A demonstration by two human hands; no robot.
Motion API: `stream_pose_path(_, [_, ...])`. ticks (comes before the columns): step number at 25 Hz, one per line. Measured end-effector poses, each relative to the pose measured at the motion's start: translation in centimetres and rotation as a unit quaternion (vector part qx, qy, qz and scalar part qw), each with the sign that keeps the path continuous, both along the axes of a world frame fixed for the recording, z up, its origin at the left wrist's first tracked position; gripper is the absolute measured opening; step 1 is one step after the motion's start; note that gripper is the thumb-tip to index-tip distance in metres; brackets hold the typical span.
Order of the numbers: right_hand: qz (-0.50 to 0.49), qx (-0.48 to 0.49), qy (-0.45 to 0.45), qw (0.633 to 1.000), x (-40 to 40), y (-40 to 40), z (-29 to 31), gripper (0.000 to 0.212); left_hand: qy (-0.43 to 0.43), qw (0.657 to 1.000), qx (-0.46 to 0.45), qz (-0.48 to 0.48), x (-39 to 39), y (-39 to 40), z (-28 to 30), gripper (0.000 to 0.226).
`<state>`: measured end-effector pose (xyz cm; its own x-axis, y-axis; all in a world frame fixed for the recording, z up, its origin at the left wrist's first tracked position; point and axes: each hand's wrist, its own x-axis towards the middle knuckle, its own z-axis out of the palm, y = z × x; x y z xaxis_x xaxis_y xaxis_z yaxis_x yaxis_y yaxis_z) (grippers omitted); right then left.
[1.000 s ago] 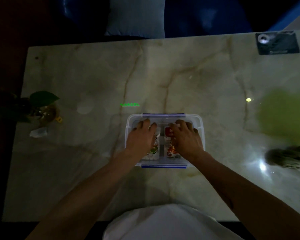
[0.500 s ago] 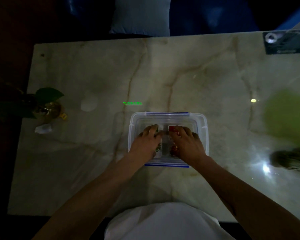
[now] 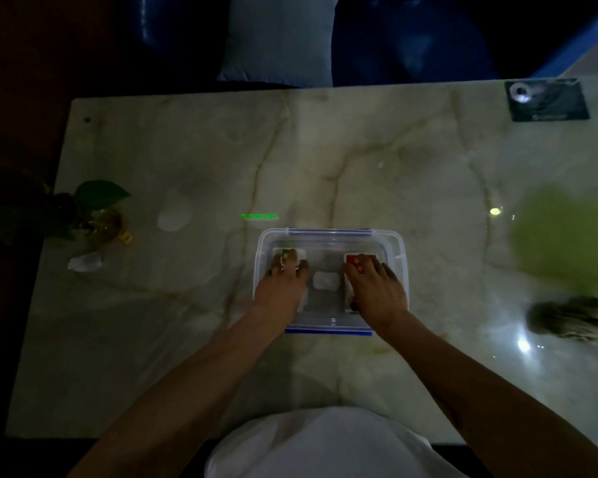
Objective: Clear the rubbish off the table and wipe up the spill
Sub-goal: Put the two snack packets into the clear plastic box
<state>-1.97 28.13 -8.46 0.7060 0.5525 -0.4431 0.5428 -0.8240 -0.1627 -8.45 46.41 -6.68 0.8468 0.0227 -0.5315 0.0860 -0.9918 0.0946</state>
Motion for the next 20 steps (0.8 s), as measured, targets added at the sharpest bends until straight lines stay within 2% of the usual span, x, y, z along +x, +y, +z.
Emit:
stream_pose_path(3, [-0.022,-0.004,0.013,1.000,-0.2,0.1,0.5,0.072,0.016,1.000,0.016,0.004,0.1,-0.2,0.3,0.071])
stream_pose_path(8, [-0.052,-0.031,0.013,0.998,-0.6,0.3,1.2,0.070,0.010,0.999,0.043,-0.009,0.1,-0.5,0.6,0.057])
stream_pose_path(12, [-0.061,0.010,0.015,0.998,-0.9,-0.1,1.6,0.064,-0.026,0.998,0.042,-0.027,-0.2,0.1,1.1,0.057])
stream_pose_path(15, [-0.086,0.073,-0.001,0.994,-1.7,-0.4,2.4,0.051,-0.086,0.996,-0.004,-0.020,-0.9,0.6,1.6,0.052])
stream_pose_path(20, [-0.112,0.148,-0.042,0.982,-5.3,-1.2,4.5,0.033,-0.170,0.968,-0.146,0.115,-4.3,0.4,2.6,0.039])
